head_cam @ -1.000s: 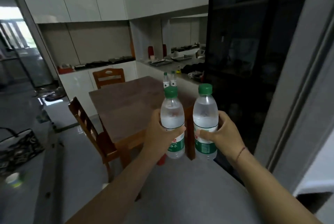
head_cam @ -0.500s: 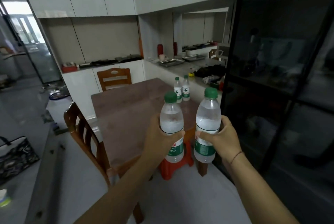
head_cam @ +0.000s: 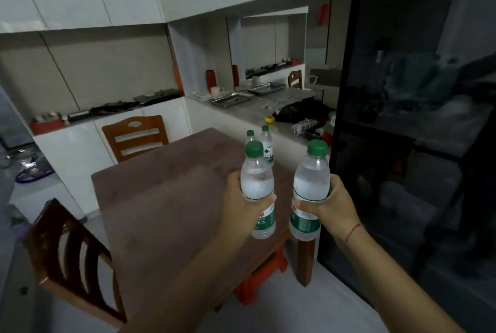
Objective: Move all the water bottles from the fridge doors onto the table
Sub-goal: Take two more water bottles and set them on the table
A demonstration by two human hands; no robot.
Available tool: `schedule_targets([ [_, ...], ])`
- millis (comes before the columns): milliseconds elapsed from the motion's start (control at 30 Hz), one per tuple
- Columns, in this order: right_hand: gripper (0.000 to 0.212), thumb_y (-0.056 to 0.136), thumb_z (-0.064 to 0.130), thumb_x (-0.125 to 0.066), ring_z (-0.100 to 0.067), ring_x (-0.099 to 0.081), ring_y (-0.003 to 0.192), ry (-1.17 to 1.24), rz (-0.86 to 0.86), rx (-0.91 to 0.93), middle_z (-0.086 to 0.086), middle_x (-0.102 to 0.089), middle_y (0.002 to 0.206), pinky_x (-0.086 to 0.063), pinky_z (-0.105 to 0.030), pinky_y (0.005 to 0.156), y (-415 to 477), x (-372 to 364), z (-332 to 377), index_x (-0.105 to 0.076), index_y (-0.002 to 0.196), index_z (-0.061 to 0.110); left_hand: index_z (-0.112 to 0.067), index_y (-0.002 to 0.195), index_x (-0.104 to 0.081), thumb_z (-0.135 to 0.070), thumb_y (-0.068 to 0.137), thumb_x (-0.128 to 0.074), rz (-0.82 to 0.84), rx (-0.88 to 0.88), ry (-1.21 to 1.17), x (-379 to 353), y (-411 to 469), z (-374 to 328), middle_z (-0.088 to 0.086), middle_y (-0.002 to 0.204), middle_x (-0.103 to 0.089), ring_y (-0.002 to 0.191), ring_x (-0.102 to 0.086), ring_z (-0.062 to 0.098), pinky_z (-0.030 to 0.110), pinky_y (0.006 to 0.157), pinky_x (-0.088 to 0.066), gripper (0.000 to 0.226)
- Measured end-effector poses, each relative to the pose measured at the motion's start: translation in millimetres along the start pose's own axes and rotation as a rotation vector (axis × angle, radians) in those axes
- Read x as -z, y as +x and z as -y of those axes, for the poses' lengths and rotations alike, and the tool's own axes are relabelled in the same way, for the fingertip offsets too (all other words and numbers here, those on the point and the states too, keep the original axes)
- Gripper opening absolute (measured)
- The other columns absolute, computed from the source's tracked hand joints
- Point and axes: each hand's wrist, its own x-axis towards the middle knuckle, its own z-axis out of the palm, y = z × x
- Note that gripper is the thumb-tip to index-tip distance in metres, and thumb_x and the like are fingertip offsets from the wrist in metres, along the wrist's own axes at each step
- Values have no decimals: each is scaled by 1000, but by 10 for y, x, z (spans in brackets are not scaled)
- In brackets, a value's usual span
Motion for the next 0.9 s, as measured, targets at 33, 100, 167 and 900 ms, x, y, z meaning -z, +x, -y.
schedule_targets([
  [33,60,56,2,-87,-24,-66,94,-6,-1,-4,-6,-67,103,-57,-43,80,137,-24,-35,-53,102,22,-11,114,-54,-12,66,-86,-4,1,-13,-44,113,49,3,98,-69,86,-72,13,21,66,-58,58],
  [100,60,57,0,-86,-24,-65,95,-7,7,-2,-6,-66,103,-55,-42,81,424,-67,-113,-50,97,27,-10,113,-53,-9,67,-85,7,12,-35,-151,353,154,4,97,-69,85,-72,13,17,63,-55,56],
  [167,63,57,0,-86,-23,-64,96,-15,13,-2,-4,-65,104,-55,-42,82,732,-101,-208,-48,98,29,-8,111,-53,-11,67,-86,13,43,-34,-259,637,298,5,95,-69,84,-72,15,20,63,-56,55],
  [900,67,60,5,-86,-20,-50,100,-269,190,-132,0,-53,105,-45,-32,80,3876,-644,-1521,-42,110,17,-26,110,-39,-21,64,-86,-221,367,173,-1303,2906,1836,-3,106,-57,96,-60,17,34,77,-56,65],
])
